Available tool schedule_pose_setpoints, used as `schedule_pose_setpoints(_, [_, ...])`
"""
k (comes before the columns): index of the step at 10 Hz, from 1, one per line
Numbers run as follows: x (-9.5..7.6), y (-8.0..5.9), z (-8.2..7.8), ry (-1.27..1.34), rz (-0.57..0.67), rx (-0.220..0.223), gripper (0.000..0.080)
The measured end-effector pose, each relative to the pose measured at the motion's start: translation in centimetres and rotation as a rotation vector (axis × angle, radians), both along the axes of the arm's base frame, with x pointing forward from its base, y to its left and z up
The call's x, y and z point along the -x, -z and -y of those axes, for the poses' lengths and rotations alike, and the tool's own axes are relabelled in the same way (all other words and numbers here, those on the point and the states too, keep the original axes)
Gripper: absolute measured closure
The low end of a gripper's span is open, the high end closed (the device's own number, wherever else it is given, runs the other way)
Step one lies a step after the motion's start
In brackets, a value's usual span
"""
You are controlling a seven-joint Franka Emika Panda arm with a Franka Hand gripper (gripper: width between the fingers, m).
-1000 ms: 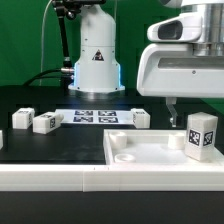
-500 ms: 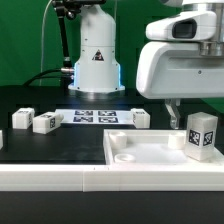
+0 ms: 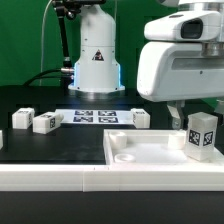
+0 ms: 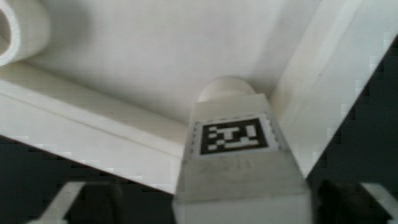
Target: Assemble one leg
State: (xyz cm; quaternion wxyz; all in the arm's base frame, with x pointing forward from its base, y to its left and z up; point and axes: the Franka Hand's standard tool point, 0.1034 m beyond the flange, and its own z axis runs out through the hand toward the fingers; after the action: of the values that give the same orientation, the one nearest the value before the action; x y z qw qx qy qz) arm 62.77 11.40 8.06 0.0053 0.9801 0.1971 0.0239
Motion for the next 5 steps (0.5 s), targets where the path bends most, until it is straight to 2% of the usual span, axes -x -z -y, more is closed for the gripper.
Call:
schedule_pose_setpoints(1, [0.0,0.0,0.0,0.0,0.0,0.0,0.04])
schedule_pose_setpoints(2, [0.02,0.01,-0.03,0.004,-0.001,-0.001,0.04])
schedule_pose_setpoints(3, [0.01,0.0,-0.02,0.02,0.0,-0.002,0.0508])
schedule_pose_setpoints(5, [0.01,0.0,-0.04,0.068,0.0,-0.005,0.0508])
